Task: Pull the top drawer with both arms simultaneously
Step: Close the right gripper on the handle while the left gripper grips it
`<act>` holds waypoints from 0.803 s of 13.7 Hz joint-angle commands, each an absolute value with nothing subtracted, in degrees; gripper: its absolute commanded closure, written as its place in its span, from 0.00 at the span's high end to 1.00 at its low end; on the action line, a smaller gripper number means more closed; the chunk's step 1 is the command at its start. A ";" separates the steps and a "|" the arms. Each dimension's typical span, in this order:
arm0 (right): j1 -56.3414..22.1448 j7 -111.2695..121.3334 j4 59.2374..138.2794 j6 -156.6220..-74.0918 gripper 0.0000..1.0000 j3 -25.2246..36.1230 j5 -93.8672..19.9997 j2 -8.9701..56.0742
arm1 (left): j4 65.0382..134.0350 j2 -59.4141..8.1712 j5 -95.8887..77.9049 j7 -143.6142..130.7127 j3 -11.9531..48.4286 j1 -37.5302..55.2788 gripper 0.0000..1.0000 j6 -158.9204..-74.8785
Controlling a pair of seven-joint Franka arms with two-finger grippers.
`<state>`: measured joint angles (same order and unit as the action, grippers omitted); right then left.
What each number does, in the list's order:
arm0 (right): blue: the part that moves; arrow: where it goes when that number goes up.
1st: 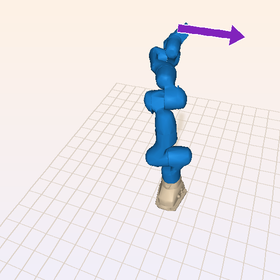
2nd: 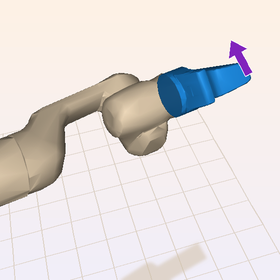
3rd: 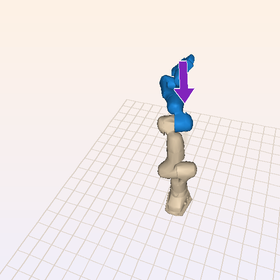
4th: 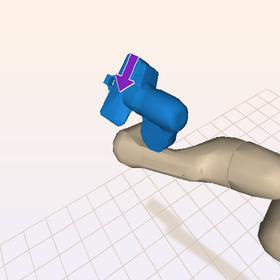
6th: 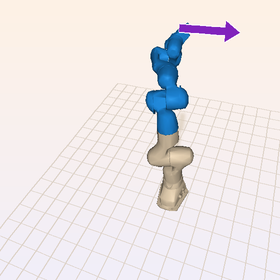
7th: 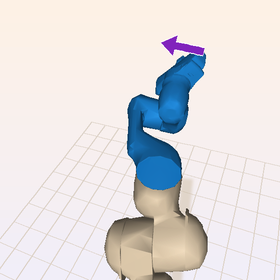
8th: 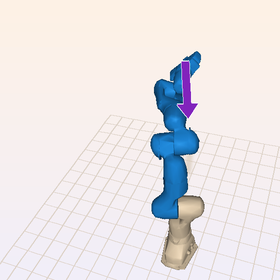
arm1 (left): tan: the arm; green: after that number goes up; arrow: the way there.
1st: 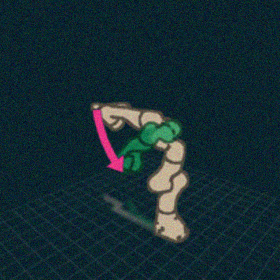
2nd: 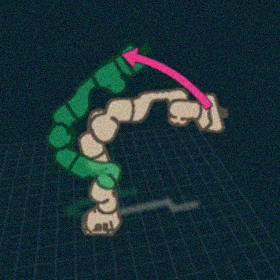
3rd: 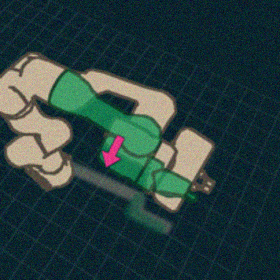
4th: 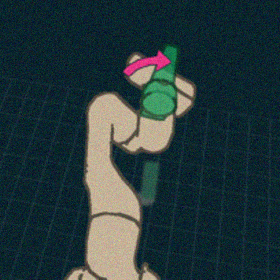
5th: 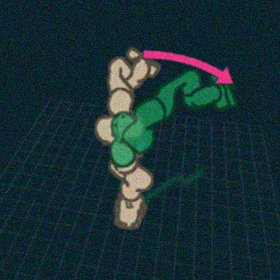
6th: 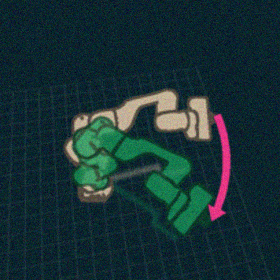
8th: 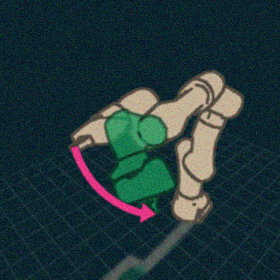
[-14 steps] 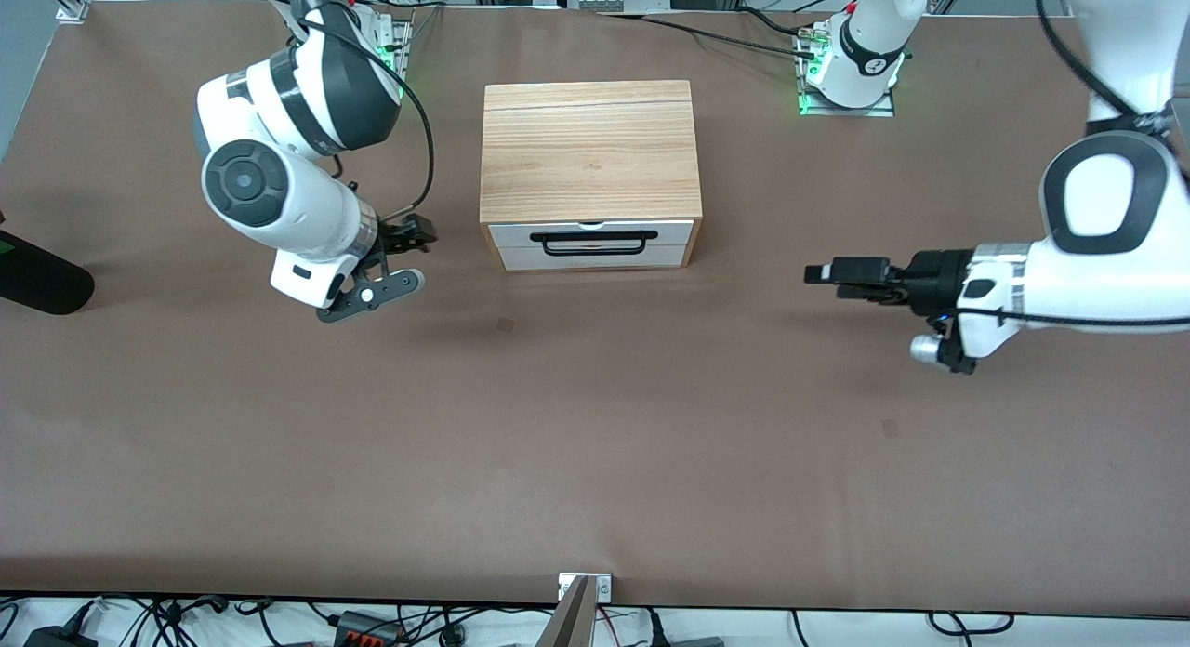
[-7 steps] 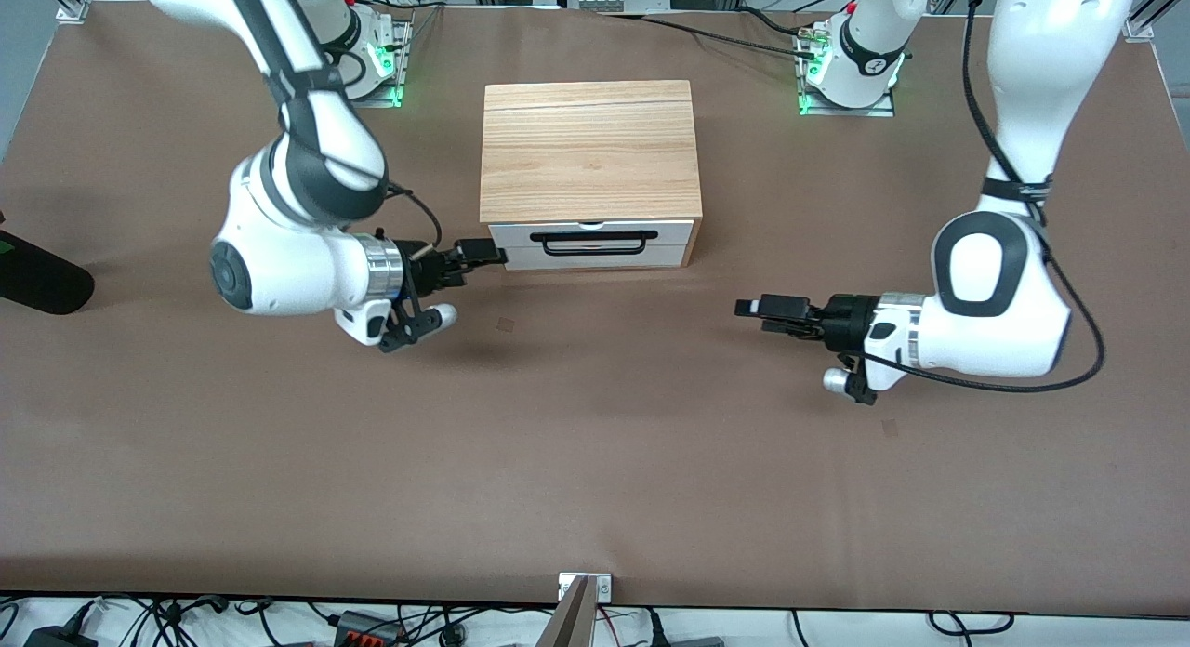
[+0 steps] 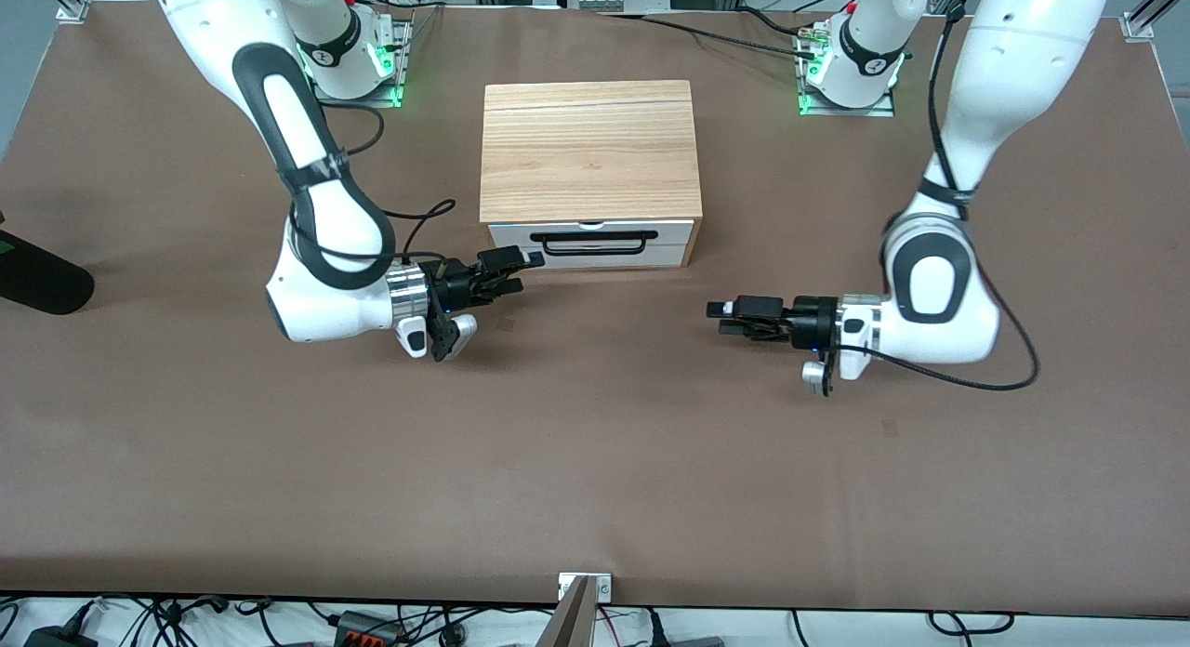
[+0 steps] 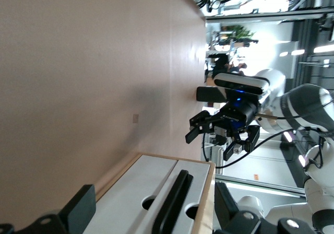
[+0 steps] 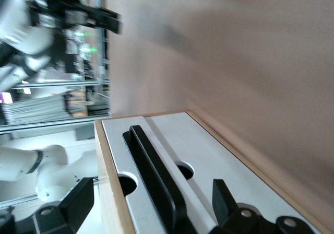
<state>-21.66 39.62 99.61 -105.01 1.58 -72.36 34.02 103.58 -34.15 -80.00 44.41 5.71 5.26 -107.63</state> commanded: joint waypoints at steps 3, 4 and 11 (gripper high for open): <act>-21.80 52.99 106.61 -103.11 1.00 0.97 -86.12 36.03 | 113.45 -31.56 -90.58 53.08 10.79 3.26 1.00 -109.07; -21.71 53.00 106.70 -101.27 1.00 1.05 -87.26 36.99 | 115.90 -29.81 -94.18 54.30 12.38 2.99 1.00 -109.25; -21.44 53.44 107.14 -92.81 0.68 1.05 -91.41 40.69 | 127.61 -25.31 -103.78 65.63 13.36 2.72 0.94 -103.90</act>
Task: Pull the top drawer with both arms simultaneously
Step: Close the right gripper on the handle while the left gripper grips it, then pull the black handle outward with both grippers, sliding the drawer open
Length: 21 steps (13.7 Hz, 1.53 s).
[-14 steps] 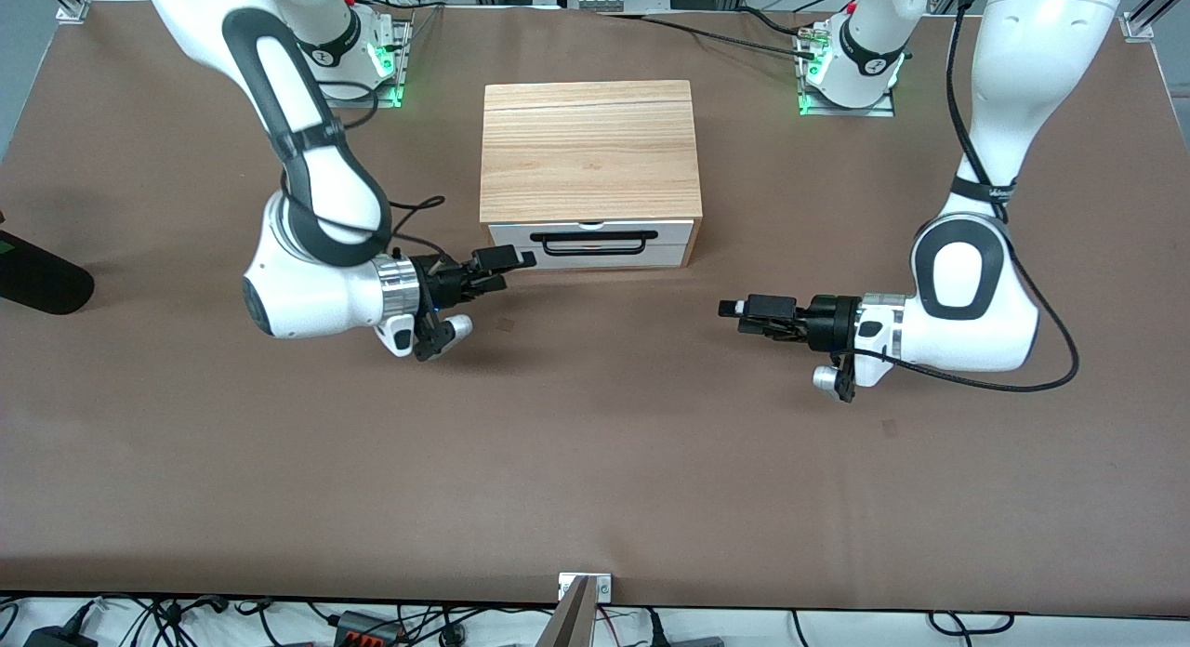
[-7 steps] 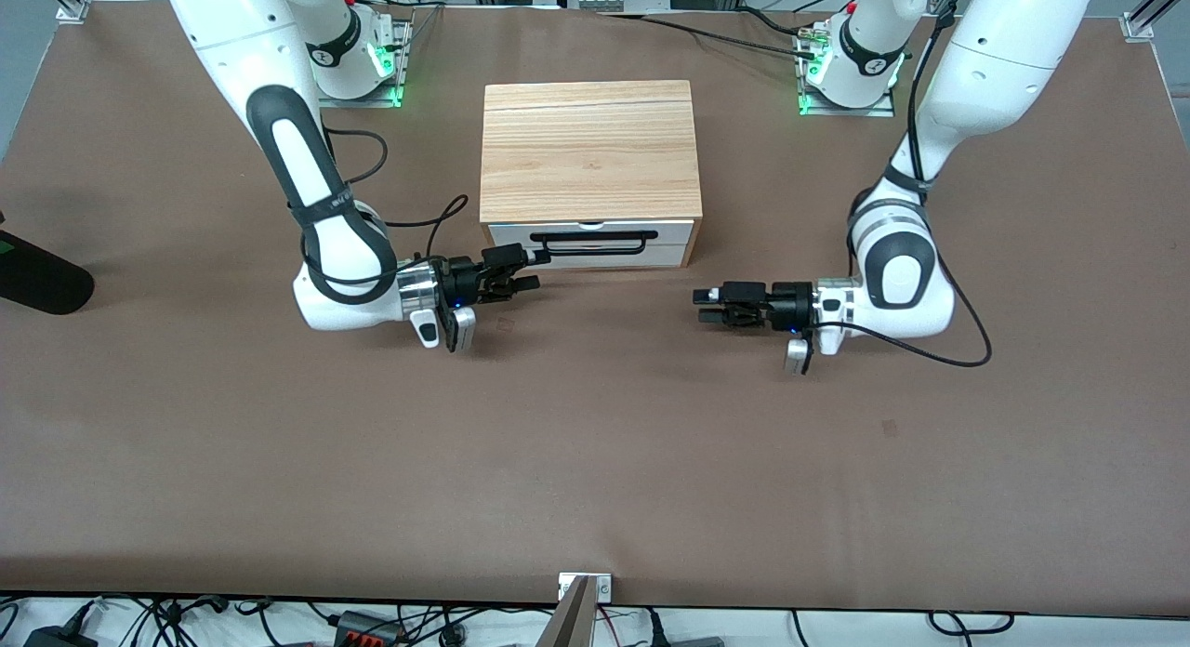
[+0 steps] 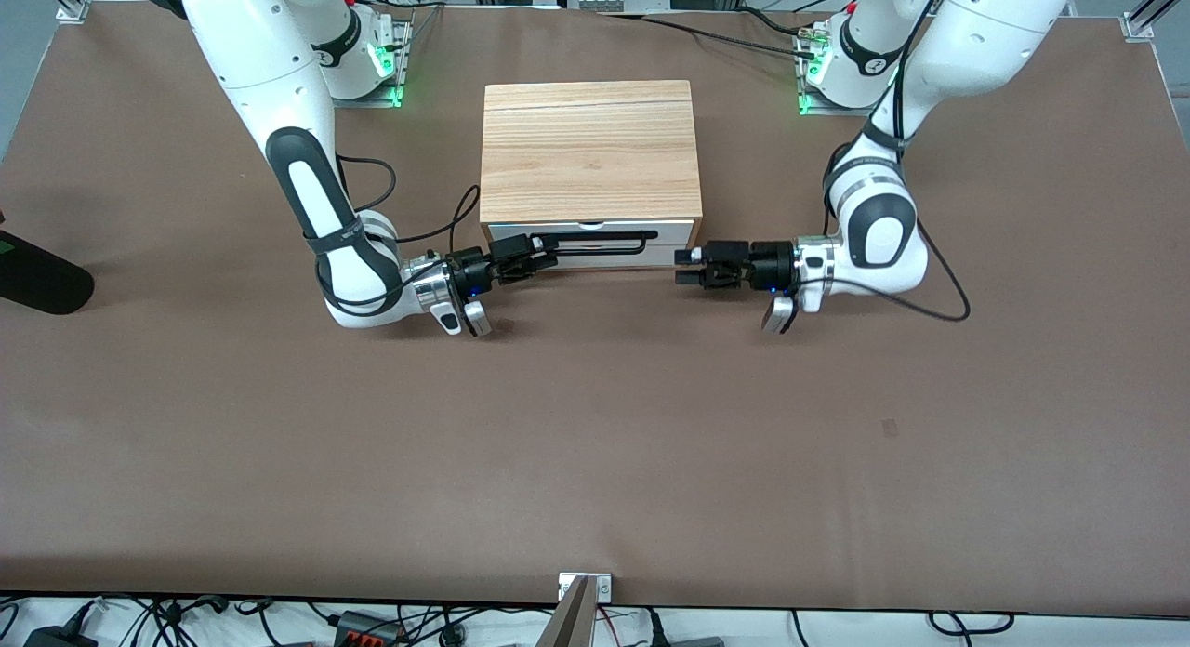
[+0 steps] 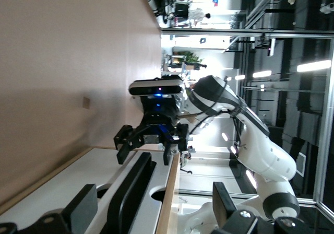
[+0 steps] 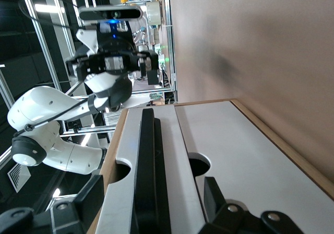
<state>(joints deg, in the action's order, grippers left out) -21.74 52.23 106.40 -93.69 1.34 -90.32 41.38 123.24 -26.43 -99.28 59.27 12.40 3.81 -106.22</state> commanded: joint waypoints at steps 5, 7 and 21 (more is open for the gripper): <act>-21.62 53.44 108.45 -92.64 0.50 1.05 -91.41 40.69 | 128.06 -29.70 -113.28 74.79 18.01 3.08 0.88 -103.80; -21.53 53.35 108.72 -91.59 0.47 1.05 -91.41 40.61 | 128.06 -30.93 -113.29 75.14 18.10 3.34 0.87 -103.71; -21.27 53.44 107.93 -89.56 0.00 1.05 -91.58 40.61 | 127.88 -33.49 -115.05 76.90 19.77 3.60 0.31 -103.71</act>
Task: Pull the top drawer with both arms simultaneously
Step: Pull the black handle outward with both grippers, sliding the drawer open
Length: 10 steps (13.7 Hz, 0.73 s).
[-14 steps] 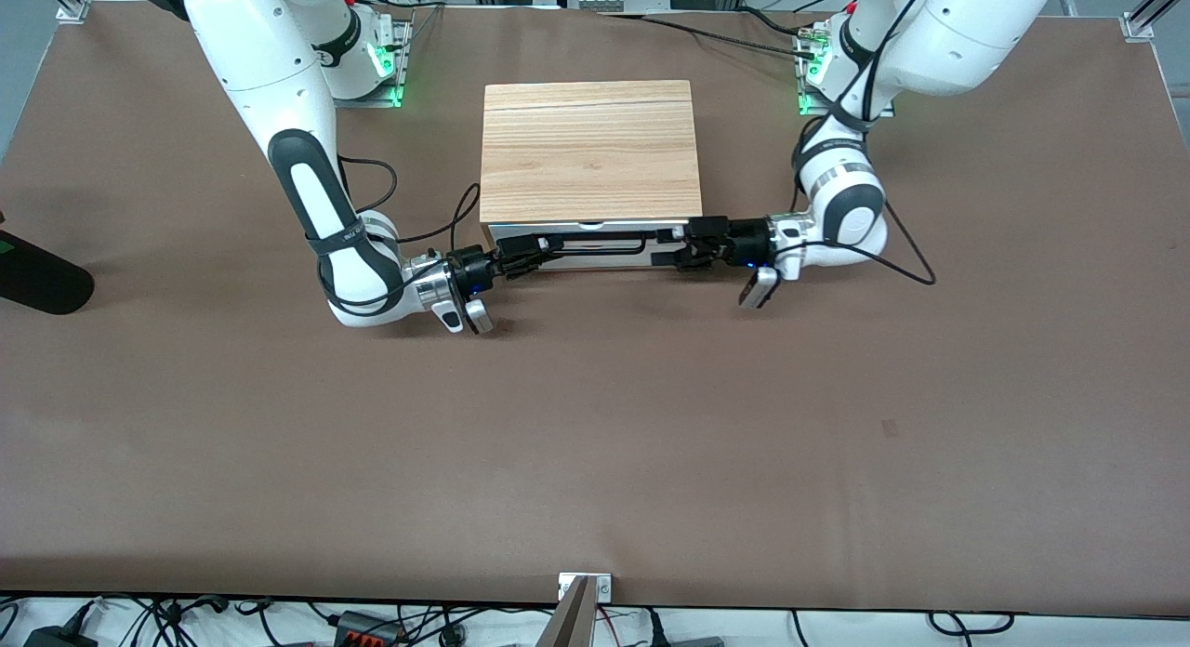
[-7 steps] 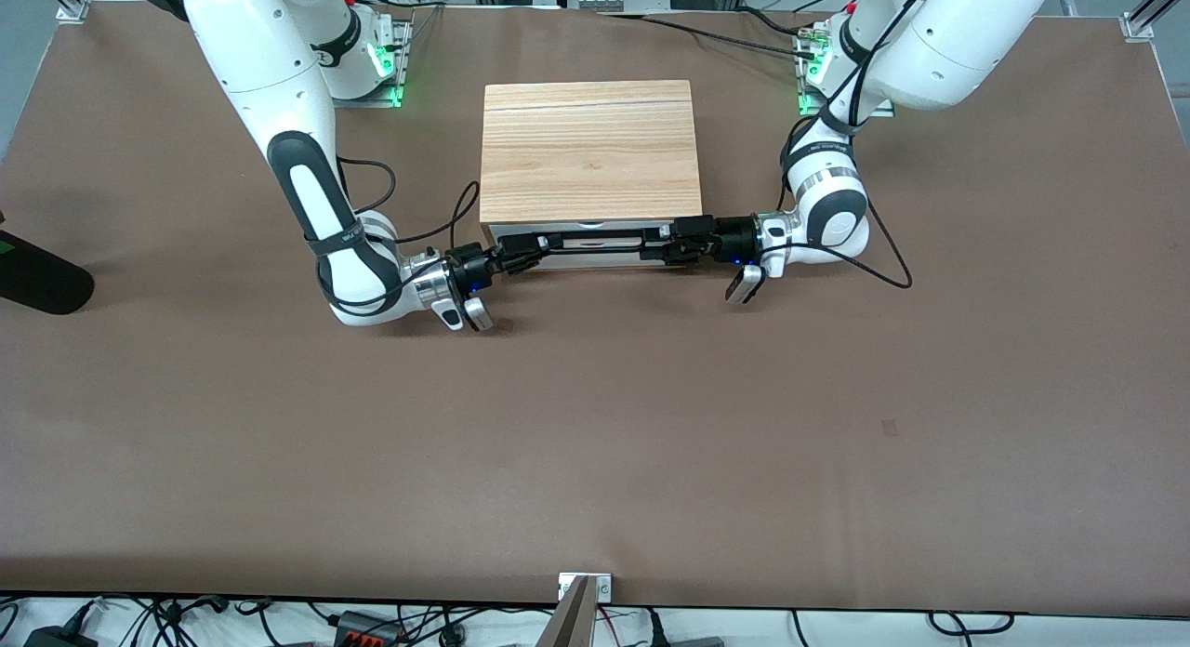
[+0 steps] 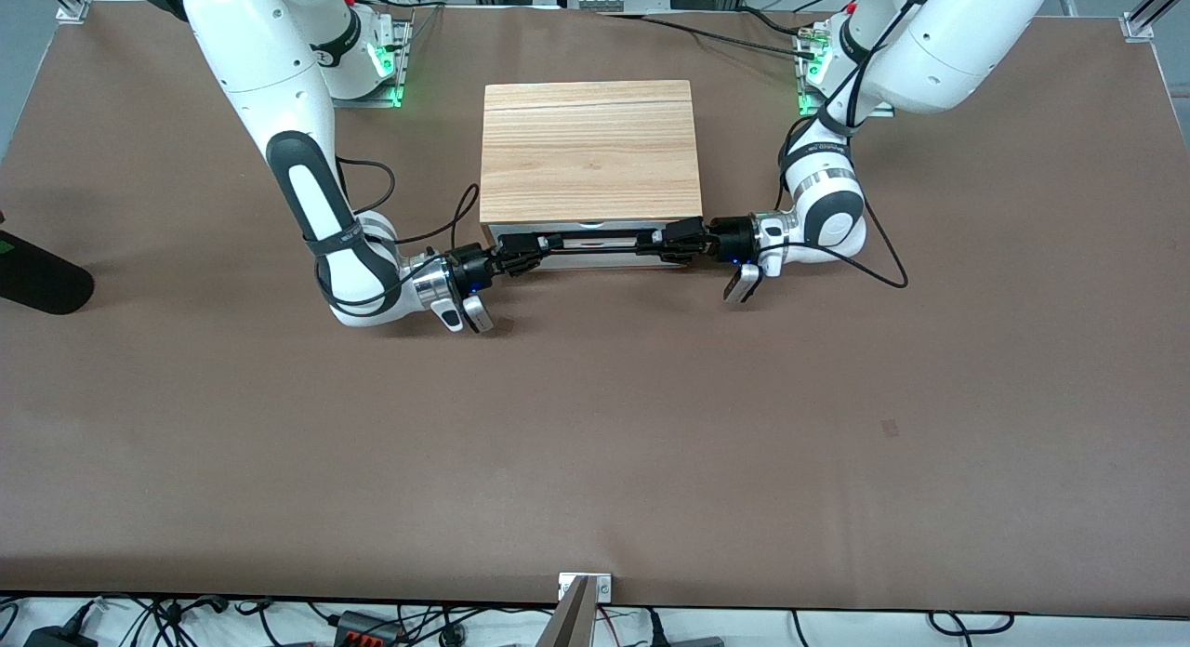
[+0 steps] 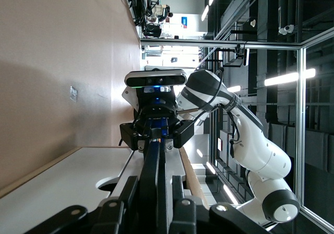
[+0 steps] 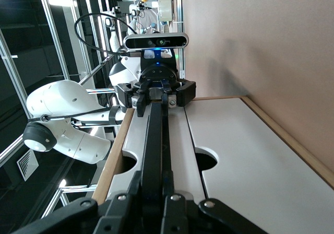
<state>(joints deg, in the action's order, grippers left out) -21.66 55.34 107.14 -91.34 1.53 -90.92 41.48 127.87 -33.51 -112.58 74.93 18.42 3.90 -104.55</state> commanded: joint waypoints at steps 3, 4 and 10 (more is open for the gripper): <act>-21.27 53.44 107.31 -89.65 0.00 1.05 -91.58 40.69 | 127.88 -33.49 -115.14 76.99 19.78 3.69 0.29 -103.71; -21.27 53.35 107.23 -89.74 0.00 1.05 -91.58 40.69 | 127.88 -33.57 -115.14 77.25 19.78 3.78 0.25 -103.71; -21.18 53.35 107.14 -89.82 0.00 1.05 -91.58 40.87 | 126.92 -35.50 -116.01 78.57 19.78 3.87 0.19 -103.80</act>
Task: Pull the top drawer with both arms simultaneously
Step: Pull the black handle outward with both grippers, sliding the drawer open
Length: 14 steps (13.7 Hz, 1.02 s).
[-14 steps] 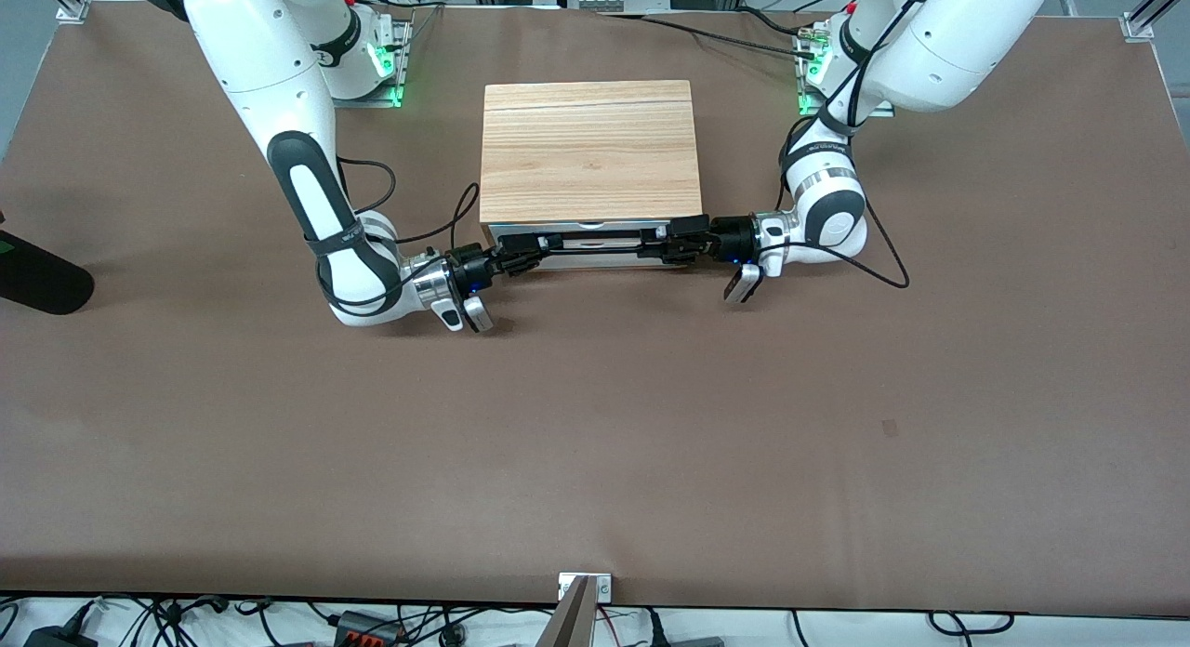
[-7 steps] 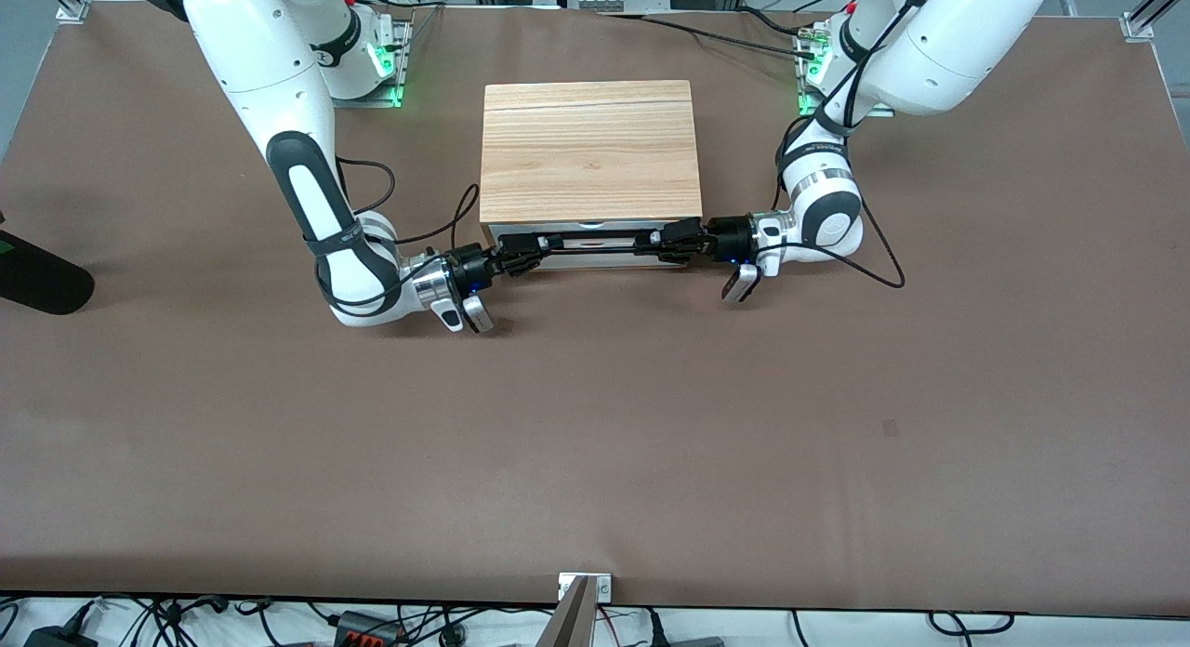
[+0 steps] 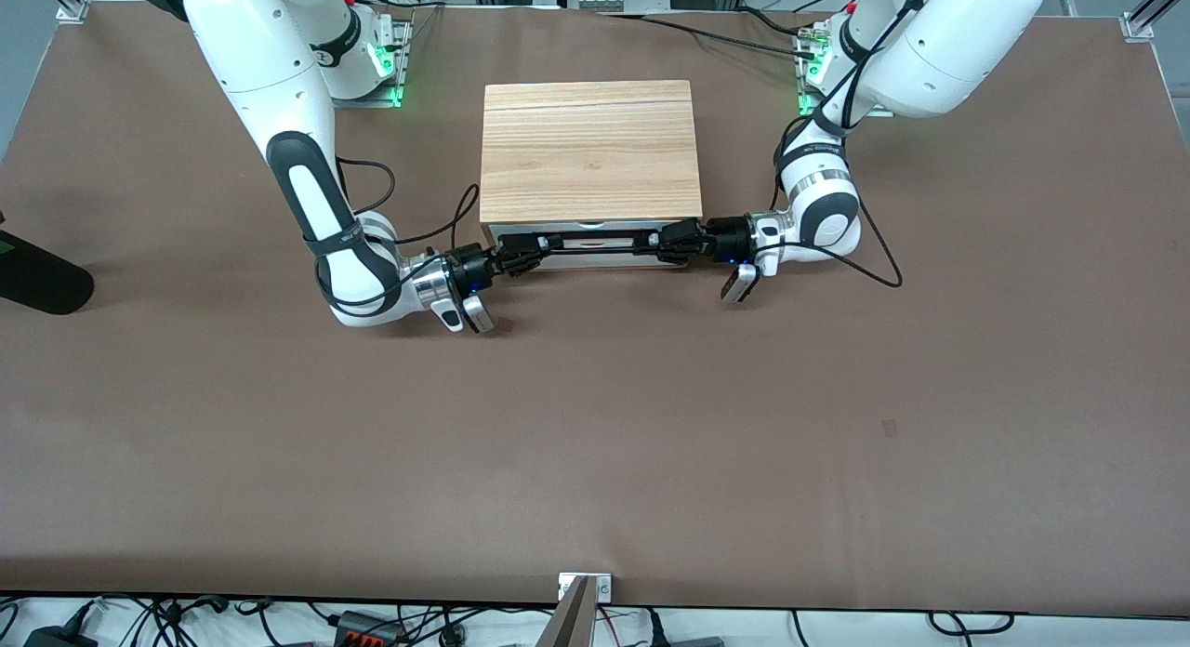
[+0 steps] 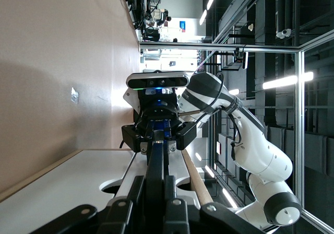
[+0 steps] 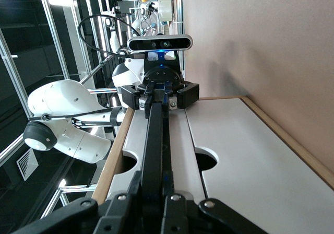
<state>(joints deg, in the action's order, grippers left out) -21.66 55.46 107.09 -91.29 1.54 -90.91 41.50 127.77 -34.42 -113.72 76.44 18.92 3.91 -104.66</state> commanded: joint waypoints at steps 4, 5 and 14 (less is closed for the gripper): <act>-21.18 53.35 105.92 -89.82 0.00 1.14 -91.67 41.83 | 124.81 -37.79 -116.02 78.57 19.69 3.69 0.19 -104.15; -21.09 53.35 104.78 -89.82 0.00 1.14 -91.67 42.88 | 124.54 -37.88 -116.02 78.49 19.69 3.52 0.18 -104.24; -21.01 52.56 94.93 -90.70 0.00 1.40 -94.57 49.04 | 116.64 -41.57 -116.02 78.40 18.98 3.08 0.18 -109.77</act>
